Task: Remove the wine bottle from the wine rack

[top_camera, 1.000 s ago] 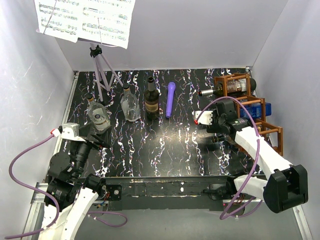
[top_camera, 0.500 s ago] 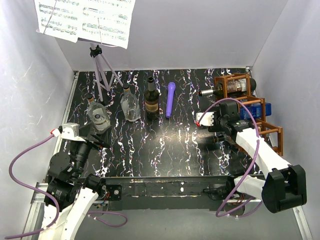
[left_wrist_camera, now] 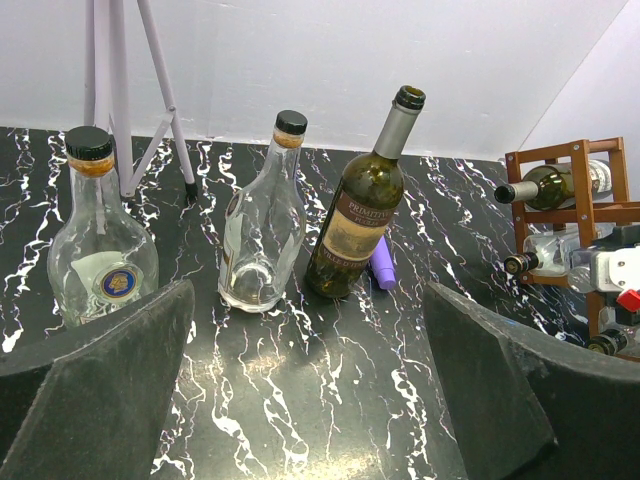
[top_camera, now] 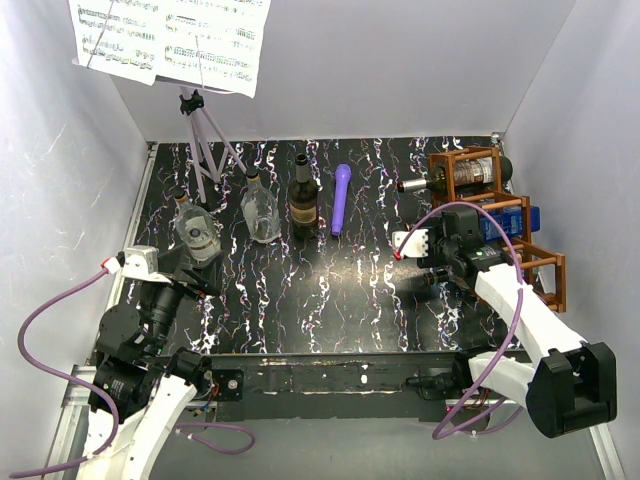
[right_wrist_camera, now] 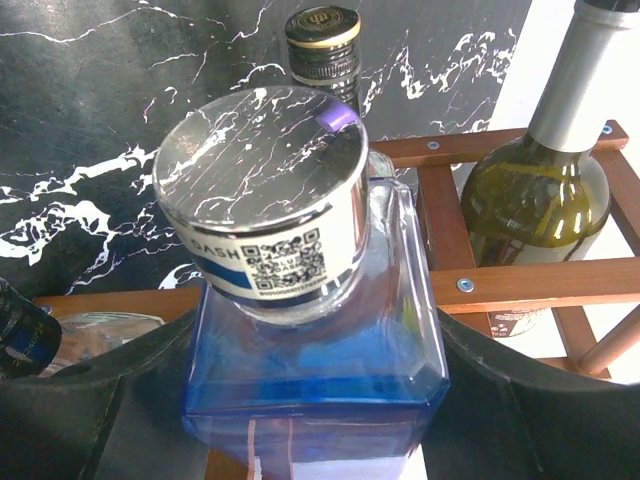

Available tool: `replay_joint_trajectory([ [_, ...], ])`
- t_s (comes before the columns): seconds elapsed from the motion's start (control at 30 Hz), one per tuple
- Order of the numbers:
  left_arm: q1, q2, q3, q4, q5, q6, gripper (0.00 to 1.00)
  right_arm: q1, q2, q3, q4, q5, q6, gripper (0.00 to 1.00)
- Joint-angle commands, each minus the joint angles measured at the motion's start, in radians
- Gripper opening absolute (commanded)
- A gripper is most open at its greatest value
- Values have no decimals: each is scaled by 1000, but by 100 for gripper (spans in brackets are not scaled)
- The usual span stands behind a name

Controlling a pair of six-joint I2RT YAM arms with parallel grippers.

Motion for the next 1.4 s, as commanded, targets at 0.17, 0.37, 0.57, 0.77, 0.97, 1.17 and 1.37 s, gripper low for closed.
replay_joint_trajectory([
  [0.17,2,-1,4,16,3,8,98,55,-37,6,-42,12,-49,52],
  [0.37,2,-5,2,13,2,8,98,89,-54,9,-54,35,-37,49],
  [0.57,2,-5,4,14,2,6,98,136,-59,43,-114,83,-5,38],
  [0.77,2,-10,4,14,3,6,98,184,-71,36,-120,103,18,31],
  [0.97,2,-13,4,14,2,5,98,227,-81,51,-164,121,58,28],
  [1.17,2,-16,2,14,3,5,98,285,-92,77,-206,155,87,23],
  [1.37,1,-19,2,14,2,5,98,342,-101,88,-197,186,129,21],
])
